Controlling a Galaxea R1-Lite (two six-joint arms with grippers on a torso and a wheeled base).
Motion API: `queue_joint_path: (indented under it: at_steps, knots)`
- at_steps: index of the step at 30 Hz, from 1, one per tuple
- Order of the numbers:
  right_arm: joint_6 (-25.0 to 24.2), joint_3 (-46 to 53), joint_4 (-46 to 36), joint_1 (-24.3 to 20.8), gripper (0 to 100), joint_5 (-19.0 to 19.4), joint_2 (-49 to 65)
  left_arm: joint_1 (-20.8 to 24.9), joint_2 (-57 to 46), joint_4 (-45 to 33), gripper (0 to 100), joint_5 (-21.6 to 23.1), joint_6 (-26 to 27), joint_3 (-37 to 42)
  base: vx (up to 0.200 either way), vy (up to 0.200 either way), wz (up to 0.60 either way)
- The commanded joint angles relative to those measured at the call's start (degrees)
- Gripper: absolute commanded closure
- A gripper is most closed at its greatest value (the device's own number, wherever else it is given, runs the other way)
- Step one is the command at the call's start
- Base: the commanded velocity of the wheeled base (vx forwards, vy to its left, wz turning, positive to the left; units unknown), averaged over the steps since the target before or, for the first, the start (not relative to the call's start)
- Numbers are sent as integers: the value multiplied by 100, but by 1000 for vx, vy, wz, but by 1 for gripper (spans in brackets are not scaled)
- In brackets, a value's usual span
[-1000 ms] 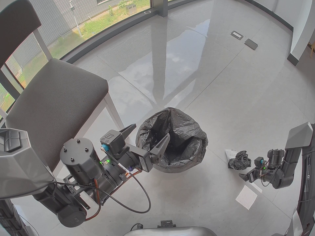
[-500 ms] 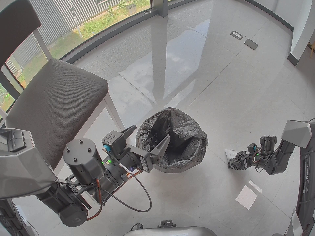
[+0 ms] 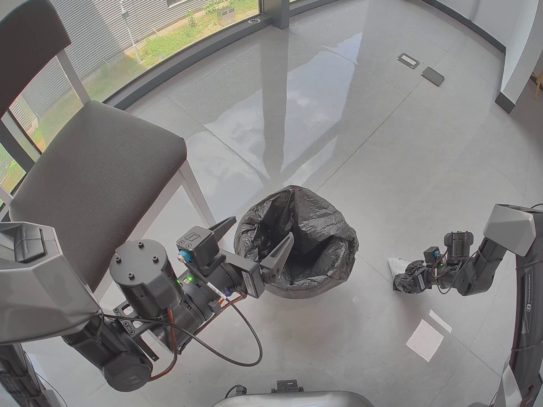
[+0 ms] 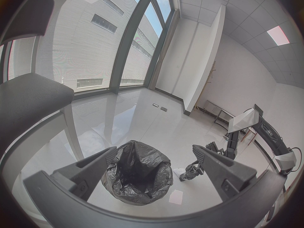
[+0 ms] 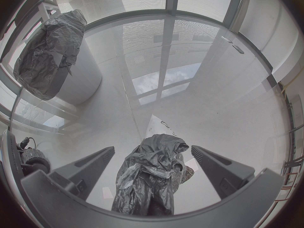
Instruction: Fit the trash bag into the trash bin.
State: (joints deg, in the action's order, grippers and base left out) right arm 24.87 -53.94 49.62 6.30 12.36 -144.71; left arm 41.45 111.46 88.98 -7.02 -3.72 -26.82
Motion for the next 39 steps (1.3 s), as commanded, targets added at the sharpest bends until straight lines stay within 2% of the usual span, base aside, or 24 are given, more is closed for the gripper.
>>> queue_joint_path:
  at_steps: [1, 13, 20, 24, 30, 31, 34, 36, 39]
  knots:
    - [0, -11, -13, -6, 100, -14, 5, -5, -19, 93, 0, -1, -6, 1, 0, 0, 0]
    - [97, 358, 66, -6, 100, -76, 180, -32, -1, 93, 0, -1, -41, -51, 0, 0, 0]
    - [167, 1079, 426, -147, 100, -58, 1288, -32, -54, 93, 0, 8, -103, 19, 0, 0, 0]
    - [167, 1211, 312, -287, 100, -50, 2228, -32, -160, 93, 0, 8, -112, 54, 0, 0, 0]
    - [176, 1053, -541, -947, 100, -50, 3845, -40, -177, 93, 0, -19, -103, 72, 0, 0, 0]
    - [176, 1053, -541, -947, 100, -50, 3845, -40, -177, 93, 0, -19, -103, 72, 0, 0, 0]
    - [194, 763, -1050, -1465, 100, -67, 4505, -40, -186, 93, 0, -27, -103, 98, 0, 0, 0]
    - [203, 683, -1191, -1588, 100, -67, 4636, -40, -186, 93, 0, -27, -103, 107, 0, 0, 0]
    - [229, 402, -1754, -2177, 100, -67, 5032, -40, -195, 93, 0, -19, -85, 98, 0, 0, 0]
